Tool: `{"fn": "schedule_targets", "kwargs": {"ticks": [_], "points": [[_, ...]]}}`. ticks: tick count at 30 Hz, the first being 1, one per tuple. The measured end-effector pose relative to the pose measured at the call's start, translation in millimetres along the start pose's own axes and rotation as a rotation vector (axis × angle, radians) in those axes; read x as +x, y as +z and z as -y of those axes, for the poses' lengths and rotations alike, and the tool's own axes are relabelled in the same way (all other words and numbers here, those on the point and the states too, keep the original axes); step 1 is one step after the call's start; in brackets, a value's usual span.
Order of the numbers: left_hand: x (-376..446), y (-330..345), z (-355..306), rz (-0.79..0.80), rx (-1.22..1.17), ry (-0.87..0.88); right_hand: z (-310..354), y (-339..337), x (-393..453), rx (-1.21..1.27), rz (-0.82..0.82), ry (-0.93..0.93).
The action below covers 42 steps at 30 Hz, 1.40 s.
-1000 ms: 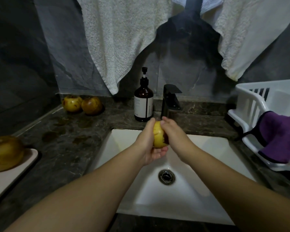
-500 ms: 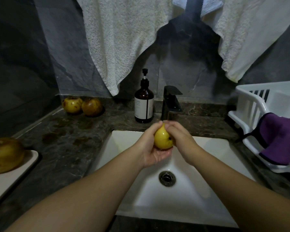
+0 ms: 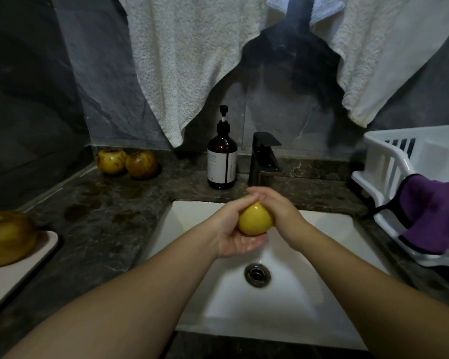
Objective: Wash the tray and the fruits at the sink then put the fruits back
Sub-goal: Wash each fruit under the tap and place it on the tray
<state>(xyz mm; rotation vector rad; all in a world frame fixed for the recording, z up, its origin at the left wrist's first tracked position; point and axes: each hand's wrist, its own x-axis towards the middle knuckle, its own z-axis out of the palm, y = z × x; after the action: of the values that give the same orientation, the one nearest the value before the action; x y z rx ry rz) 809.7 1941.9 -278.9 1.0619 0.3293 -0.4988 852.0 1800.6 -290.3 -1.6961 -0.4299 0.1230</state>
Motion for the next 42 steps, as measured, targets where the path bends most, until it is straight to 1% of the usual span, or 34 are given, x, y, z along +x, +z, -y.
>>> {"fn": "schedule_targets", "kwargs": {"ticks": [2,4,5,6,8,9,10,12,13,16,18,20,21,24,26,27,28,29,31,32,33,34,35,37,38,40,42], "points": [[0,3,4,-0.002,0.000,-0.001,0,4,1,-0.040,-0.073,0.021],[-1,9,8,-0.002,-0.067,0.020,2,11,2,-0.163,-0.193,-0.045],[-1,12,8,-0.005,-0.091,0.052,6,14,2,-0.191,-0.254,-0.088],[0,13,9,-0.026,-0.095,0.099,7,15,2,-0.176,-0.279,-0.109],[1,16,8,-0.100,-0.074,0.194,5,21,3,-0.058,-0.274,-0.058],[1,15,8,-0.126,-0.084,0.218,3,25,3,-0.044,-0.276,-0.030],[0,14,9,-0.141,-0.101,0.216,3,29,2,-0.087,-0.291,-0.007],[-3,14,8,-0.120,-0.091,0.173,6,32,2,-0.202,-0.325,-0.016],[-4,14,7,-0.109,-0.057,0.156,10,30,3,-0.195,-0.342,-0.017],[-2,14,4,-0.138,0.022,0.194,17,21,8,0.021,-0.354,0.126],[-1,15,5,-0.159,0.019,0.211,13,26,5,-0.127,-0.324,0.074],[0,14,7,-0.144,0.052,0.189,14,29,3,-0.234,-0.351,-0.020],[0,13,7,-0.135,0.085,0.183,15,25,4,-0.223,-0.349,-0.047],[0,14,3,-0.153,0.120,0.254,17,17,11,-0.040,-0.338,0.070],[0,14,3,-0.173,0.071,0.262,14,25,6,-0.182,-0.347,0.013],[0,14,5,-0.172,0.047,0.246,10,30,4,-0.283,-0.358,-0.049],[0,15,7,-0.163,0.039,0.229,10,33,2,-0.335,-0.361,-0.093],[1,16,9,-0.156,0.044,0.221,10,31,3,-0.315,-0.377,-0.097],[3,17,8,-0.170,0.058,0.252,16,25,9,-0.059,-0.425,0.052],[4,18,7,-0.181,0.034,0.281,17,25,10,0.080,-0.455,0.177],[5,18,5,-0.190,-0.017,0.304,16,30,8,0.157,-0.470,0.257],[4,18,5,-0.189,-0.065,0.308,15,38,6,0.163,-0.465,0.282],[4,18,6,-0.177,-0.095,0.297,11,46,4,0.063,-0.446,0.247],[2,17,7,-0.126,-0.118,0.242,8,53,0,-0.167,-0.426,0.119],[1,16,6,-0.094,-0.121,0.199,9,47,4,-0.190,-0.448,0.091],[-2,14,4,-0.051,-0.076,0.133,13,28,11,-0.030,-0.453,0.131],[-3,11,2,-0.033,0.022,0.113,15,12,12,0.220,-0.390,0.242]]}}
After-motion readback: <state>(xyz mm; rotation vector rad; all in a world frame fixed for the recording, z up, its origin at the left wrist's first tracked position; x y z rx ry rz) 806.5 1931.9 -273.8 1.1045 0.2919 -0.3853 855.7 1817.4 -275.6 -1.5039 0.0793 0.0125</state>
